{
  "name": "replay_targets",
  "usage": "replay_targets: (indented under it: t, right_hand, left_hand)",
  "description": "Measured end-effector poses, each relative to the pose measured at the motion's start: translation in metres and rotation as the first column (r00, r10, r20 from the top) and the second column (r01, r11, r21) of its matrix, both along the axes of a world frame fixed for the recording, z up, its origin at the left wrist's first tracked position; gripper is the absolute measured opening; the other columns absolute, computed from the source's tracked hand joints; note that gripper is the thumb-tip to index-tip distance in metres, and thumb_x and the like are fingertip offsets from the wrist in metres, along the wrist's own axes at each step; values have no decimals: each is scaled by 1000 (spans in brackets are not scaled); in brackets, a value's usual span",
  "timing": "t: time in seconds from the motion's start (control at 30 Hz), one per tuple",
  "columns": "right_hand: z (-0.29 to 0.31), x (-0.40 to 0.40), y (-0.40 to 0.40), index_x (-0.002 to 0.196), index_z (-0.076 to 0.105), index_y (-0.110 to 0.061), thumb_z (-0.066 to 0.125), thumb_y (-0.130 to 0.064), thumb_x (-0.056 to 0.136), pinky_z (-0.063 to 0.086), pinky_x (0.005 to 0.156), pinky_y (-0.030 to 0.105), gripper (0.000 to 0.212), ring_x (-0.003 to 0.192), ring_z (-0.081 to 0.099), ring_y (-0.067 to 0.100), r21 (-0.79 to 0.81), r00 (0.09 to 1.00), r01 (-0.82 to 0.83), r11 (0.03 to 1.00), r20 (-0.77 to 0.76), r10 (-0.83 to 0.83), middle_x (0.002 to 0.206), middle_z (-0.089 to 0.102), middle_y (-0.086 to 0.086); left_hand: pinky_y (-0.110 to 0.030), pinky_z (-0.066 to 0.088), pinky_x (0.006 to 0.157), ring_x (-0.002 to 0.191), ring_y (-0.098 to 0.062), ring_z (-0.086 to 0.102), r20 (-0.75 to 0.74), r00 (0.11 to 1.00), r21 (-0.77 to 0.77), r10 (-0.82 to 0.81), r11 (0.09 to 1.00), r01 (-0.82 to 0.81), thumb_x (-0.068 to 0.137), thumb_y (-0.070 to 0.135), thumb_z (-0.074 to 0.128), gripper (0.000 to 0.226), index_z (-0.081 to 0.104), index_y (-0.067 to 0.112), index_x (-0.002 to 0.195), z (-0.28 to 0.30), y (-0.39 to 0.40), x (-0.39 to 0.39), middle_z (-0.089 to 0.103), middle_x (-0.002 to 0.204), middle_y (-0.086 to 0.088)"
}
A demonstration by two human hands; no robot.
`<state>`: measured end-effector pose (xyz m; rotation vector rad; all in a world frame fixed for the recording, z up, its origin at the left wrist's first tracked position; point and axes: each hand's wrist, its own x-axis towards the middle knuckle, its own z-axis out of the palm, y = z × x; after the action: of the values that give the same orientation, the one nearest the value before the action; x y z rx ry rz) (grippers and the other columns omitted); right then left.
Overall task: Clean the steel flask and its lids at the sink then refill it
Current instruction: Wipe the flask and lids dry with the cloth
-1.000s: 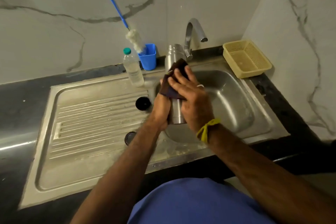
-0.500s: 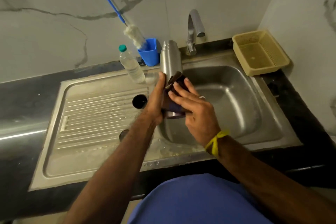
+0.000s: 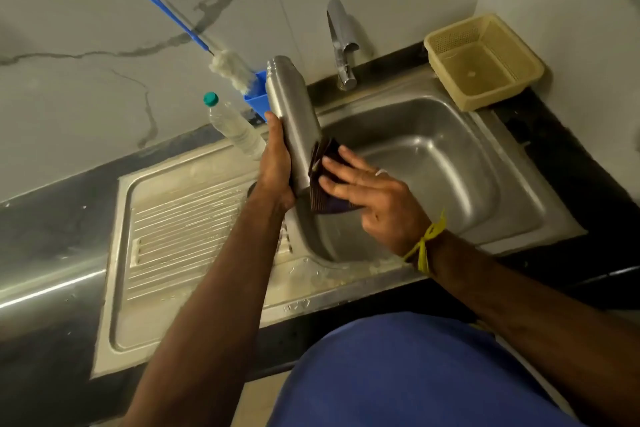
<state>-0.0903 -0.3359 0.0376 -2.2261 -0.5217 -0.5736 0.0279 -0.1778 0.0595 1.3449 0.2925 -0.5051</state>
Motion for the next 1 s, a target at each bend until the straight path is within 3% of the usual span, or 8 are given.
replay_targets:
  t: [0.1,0.17,0.3,0.43,0.6,0.73,0.87,1.0]
  right_hand:
    - [10,6,16,130,64,-5,50,20,79,36,117,35,59,143,39,34,85,996,59,995,-74,-53,143,55,13]
    - [6,1,15,130,65,-5,46,15,81,35,118,38,56,144,37,34,6,999,-37,999,-30,37,144,55,14]
    - [3,-3,10,131,64,-6,48,21,76,34,119,32,63,144,39,30,118,987,90,989,-146,-73,144,55,11]
    - [10,-7,22,131,64,-7,41,3,86,35,118,37,52,144,37,33,40,997,14,999,-75,-11,145,54,13]
    - [10,7,13,132,62,-5,50,26,74,31,119,29,67,141,43,28,209,961,215,954,-221,-168,143,55,12]
    - [15,17,21,130,64,-6,50,18,80,35,119,35,57,143,40,30,87,997,48,995,-64,-42,143,55,13]
    - [15,22,21,134,60,-7,51,24,76,30,120,31,66,145,38,28,197,966,181,964,-221,-136,145,53,12]
    - [17,18,26,131,63,-6,49,18,79,33,120,36,58,144,39,30,114,993,83,990,-96,-72,144,55,13]
  left_hand:
    - [-59,50,102,108,-32,70,-70,994,-34,-82,996,80,78,91,39,98,61,11,130,-1,-9,-4,74,111,-12]
    - [-52,52,100,98,-29,69,-78,992,-42,-101,994,98,75,92,46,99,61,9,126,1,-6,-3,70,102,-13]
    - [-57,52,101,113,-32,69,7,993,1,-121,993,121,80,90,41,97,56,14,138,-5,-1,2,70,124,-18]
    - [-51,59,87,100,-29,72,-72,983,-101,-166,982,159,77,89,46,95,63,10,126,0,-4,-10,73,101,-11]
    - [-64,41,110,131,-39,57,5,990,-133,-140,981,139,74,90,52,107,46,13,149,-6,1,-17,59,141,-22]
    - [-55,55,95,122,-37,64,3,988,-201,-153,968,151,91,82,32,88,54,14,142,-5,0,-26,66,131,-18]
    - [-68,39,110,132,-42,55,48,984,-136,-171,975,177,83,87,41,92,47,22,149,-13,5,-29,58,142,-22]
    - [-58,39,114,135,-39,53,48,991,-222,-124,966,131,93,77,33,84,45,19,151,-23,9,-40,56,144,-22]
